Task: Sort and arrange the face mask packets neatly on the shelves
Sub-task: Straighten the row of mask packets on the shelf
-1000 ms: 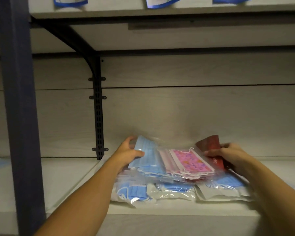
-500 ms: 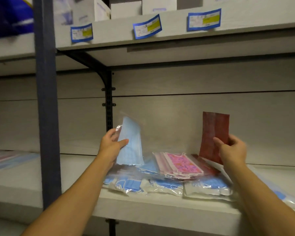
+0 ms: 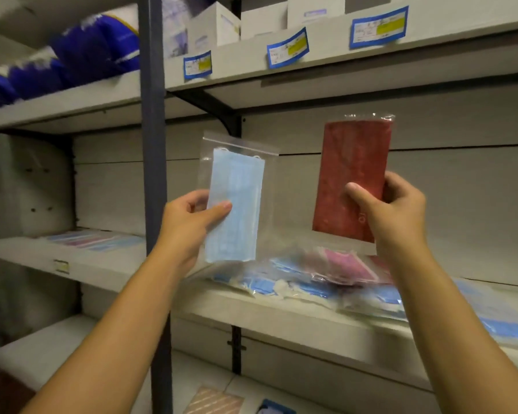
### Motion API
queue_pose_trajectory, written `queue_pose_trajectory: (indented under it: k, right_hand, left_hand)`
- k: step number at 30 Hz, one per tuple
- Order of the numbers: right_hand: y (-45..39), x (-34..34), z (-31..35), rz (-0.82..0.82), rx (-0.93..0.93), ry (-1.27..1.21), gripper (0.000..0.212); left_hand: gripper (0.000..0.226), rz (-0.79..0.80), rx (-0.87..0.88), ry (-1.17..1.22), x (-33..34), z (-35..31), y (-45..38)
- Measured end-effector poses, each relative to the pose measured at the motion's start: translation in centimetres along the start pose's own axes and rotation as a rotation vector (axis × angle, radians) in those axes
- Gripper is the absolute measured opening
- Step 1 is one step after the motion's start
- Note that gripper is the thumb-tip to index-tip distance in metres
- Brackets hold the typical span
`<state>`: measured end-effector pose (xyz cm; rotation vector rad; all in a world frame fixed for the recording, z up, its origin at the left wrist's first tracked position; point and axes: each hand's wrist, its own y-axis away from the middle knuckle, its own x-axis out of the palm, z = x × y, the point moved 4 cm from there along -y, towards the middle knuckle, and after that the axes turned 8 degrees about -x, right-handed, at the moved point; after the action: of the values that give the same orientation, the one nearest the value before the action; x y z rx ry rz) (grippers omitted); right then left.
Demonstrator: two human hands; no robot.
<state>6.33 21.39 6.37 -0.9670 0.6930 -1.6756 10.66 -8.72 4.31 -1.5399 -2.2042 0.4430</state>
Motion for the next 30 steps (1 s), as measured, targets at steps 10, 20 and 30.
queue_pose_trajectory:
  k: [10, 20, 30]
  right_hand:
    - [11.5, 10.6, 0.9, 0.26, 0.165, -0.168, 0.019]
    - [19.0, 22.5, 0.4, 0.361, 0.28, -0.21, 0.02]
    - [23.1, 35.6, 0.5, 0.342, 0.333, -0.24, 0.017]
  left_hand:
    - [0.02, -0.282, 0.052, -0.077, -11.4, -1.5, 6.8]
    - [0.016, -0.448, 0.012, -0.185, -24.9, -1.3, 8.7]
    - [0.016, -0.444, 0.007, -0.185, -38.2, -1.1, 4.4]
